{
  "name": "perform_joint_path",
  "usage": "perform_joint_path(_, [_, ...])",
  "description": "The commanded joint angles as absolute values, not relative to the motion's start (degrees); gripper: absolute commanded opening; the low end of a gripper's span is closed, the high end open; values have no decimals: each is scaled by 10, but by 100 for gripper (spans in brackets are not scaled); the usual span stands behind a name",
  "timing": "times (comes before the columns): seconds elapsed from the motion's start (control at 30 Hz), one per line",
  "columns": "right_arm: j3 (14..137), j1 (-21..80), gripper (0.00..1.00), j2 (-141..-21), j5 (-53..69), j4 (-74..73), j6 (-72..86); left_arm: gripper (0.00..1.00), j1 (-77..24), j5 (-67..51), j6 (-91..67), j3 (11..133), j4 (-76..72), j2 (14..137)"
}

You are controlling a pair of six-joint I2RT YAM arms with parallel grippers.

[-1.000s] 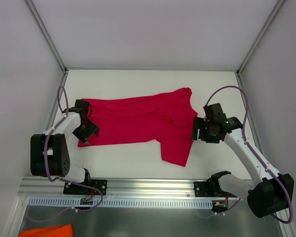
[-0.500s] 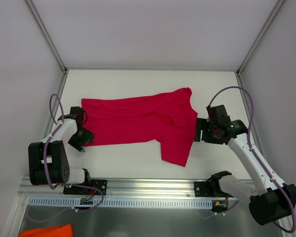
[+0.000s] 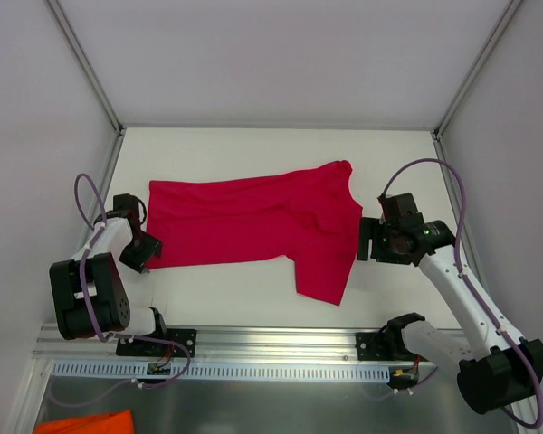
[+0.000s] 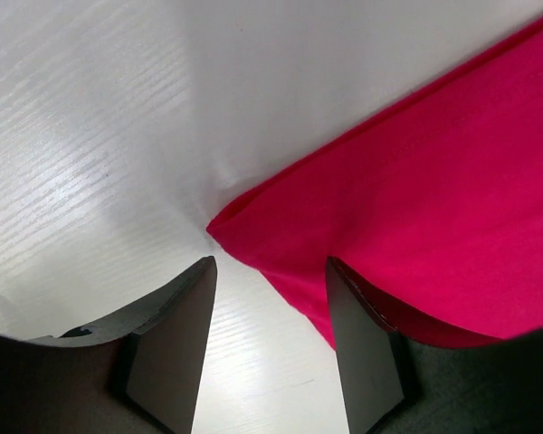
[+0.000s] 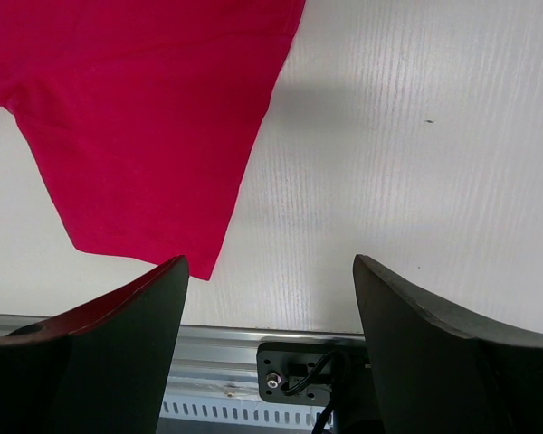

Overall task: Fold and stack the t-shirts
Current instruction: Grap the side of the flattened tshirt closest away from the robot with both arms

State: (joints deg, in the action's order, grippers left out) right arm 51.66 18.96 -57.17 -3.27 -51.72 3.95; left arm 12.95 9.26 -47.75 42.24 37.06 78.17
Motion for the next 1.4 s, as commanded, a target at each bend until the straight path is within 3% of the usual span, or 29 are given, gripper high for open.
perform_joint_path(0.0, [519, 193, 78, -558, -44, -530, 30, 51, 140, 88, -462, 434, 357, 801])
perform_joint_path(0.17, [540, 193, 79, -557, -53, -543, 25, 49, 141, 76, -461, 422, 336, 816])
perform_joint_path(0.27, [547, 193, 79, -556, -55, -547, 21, 28, 142, 70, -459, 415, 323, 827])
perform_joint_path(0.3, [548, 193, 79, -557, -55, -548, 21, 14, 142, 69, -460, 414, 323, 829])
perform_joint_path(0.4, [543, 193, 79, -558, -55, -552, 21, 0, 142, 65, -460, 413, 318, 828])
perform_joint_path(0.57, [527, 193, 79, -550, -6, -545, 54, 0, 142, 62, -458, 416, 322, 818])
perform_joint_path(0.77, [407, 193, 77, -545, 114, -439, 147, 0, 143, 53, -459, 438, 335, 795])
perform_joint_path(1.07, [339, 195, 77, -614, 120, -355, 157, 0, 145, 13, -468, 511, 352, 780])
perform_joint_path(1.37, [320, 196, 75, -671, 142, -313, 163, 0, 149, -17, -468, 503, 340, 773])
